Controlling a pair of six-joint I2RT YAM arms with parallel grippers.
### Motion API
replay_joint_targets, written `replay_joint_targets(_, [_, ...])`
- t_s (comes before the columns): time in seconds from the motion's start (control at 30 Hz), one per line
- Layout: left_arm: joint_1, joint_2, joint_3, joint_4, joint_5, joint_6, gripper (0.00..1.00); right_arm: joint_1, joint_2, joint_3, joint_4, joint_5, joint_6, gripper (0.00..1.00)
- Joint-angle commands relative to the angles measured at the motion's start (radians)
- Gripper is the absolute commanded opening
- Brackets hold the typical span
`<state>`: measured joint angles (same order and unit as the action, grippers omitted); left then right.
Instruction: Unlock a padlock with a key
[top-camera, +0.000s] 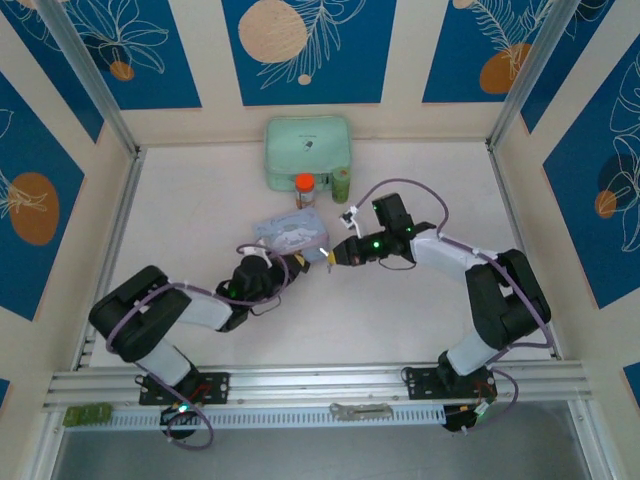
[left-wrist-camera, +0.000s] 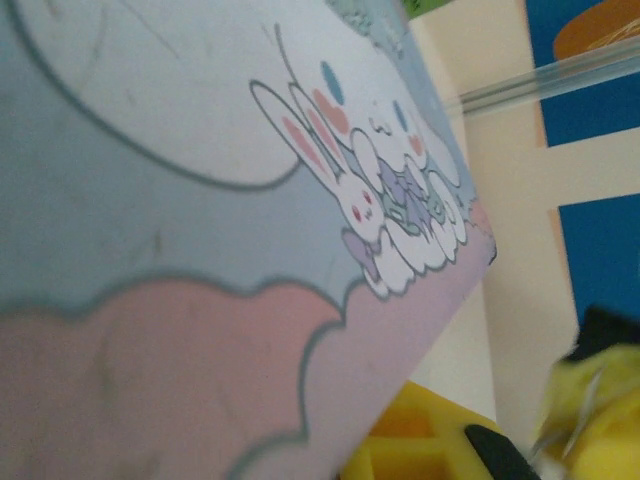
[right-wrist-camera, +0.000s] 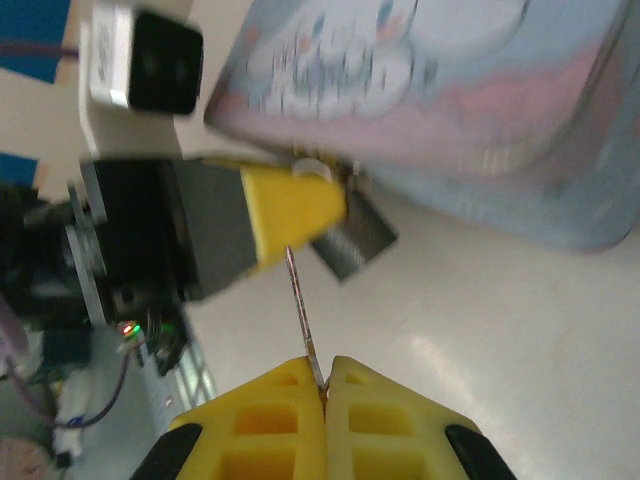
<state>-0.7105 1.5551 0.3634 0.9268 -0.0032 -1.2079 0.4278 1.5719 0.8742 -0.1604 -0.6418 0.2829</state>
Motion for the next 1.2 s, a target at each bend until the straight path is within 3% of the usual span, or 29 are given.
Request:
replay_joint_targets(0.0, [0.018, -0.086, -0.019, -0.017, 0.025, -0.023, 0.0, -0.001, -0.025, -0.043, 0.063, -0.184, 0.021, 0.0])
replay_joint_targets(0.17, [0.019, -0.197, -0.035, -0.088, -0.004, -0.028, 0.0, 0.015, 0.007, -0.096, 0.21, -0.258, 0.133, 0.0])
replay_joint_targets(0.33, [0.019, -0.23, -0.037, -0.104, -0.005, -0.04, 0.0, 0.051, 0.055, -0.104, 0.301, -0.242, 0.204, 0.0])
replay_joint_targets(0.57, [0.019, -0.103, -0.053, 0.096, 0.043, -0.114, 0.0, 0.064, 0.106, -0.127, 0.371, -0.185, 0.252, 0.0])
replay_joint_targets(0.8, [0.021, 0.127, -0.065, 0.481, 0.091, -0.227, 0.0, 0.054, 0.121, -0.15, 0.38, -0.188, 0.243, 0.0])
replay_joint_targets(1.17, [0.029, 0.106, -0.087, 0.481, 0.117, -0.222, 0.0, 0.014, 0.118, -0.181, 0.366, -0.227, 0.235, 0.0])
